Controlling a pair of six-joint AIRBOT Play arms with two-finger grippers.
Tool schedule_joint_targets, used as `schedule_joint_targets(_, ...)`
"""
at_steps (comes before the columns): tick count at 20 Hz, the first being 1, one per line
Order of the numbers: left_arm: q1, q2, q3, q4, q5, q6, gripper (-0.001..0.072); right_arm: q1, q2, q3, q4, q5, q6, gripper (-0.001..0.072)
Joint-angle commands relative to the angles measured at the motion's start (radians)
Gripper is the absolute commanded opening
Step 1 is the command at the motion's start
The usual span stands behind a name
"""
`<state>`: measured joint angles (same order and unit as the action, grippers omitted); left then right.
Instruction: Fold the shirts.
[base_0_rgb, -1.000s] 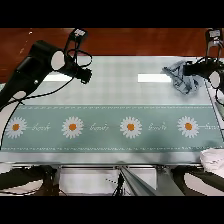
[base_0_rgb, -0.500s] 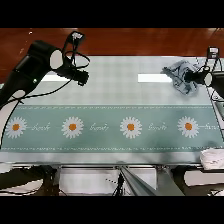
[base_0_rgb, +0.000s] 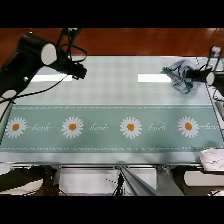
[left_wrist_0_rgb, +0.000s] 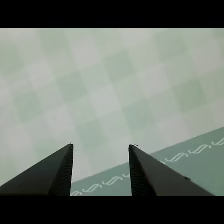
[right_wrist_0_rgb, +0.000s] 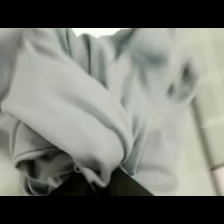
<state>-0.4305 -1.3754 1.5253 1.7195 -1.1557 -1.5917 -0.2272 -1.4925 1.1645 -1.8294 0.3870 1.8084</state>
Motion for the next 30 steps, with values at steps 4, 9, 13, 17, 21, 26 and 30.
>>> schedule_joint_targets(4, 0.0, 0.134, 0.294, -0.003, 0.002, -0.008, 0.0427, 0.058, 0.47, 0.002, 0.045, -0.199, -0.011, 0.0026)
schedule_joint_targets(9, 0.0, 0.303, 0.436, -0.003, 0.001, -0.071, 0.0427, 0.261, 0.766, 0.001, 0.086, -0.162, -0.01, 0.0026)
schedule_joint_targets(13, 0.0, 0.386, 0.436, -0.002, -0.142, -0.071, 0.0428, 0.444, 0.796, 0.001, 0.137, 0.095, -0.012, 0.0026)
schedule_joint_targets(17, 0.0, 0.377, 0.427, -0.001, -0.308, -0.071, 0.0427, 0.714, 0.664, -0.021, 0.213, 0.295, -0.089, 0.0026)
schedule_joint_targets(21, 0.0, 0.377, 0.333, 0.002, -0.306, -0.071, 0.0428, 0.948, 0.421, -0.081, 0.193, 0.307, -0.098, 0.0026)
schedule_joint_targets(26, 0.0, 0.377, 0.134, -0.003, -0.295, -0.072, 0.0427, 1.001, 0.145, -0.087, 0.193, 0.364, -0.097, 0.0026)
schedule_joint_targets(30, 0.0, 0.377, -0.056, -0.029, -0.234, -0.083, 0.0447, 0.943, 0.162, -0.087, 0.181, 0.383, -0.097, 0.0442)
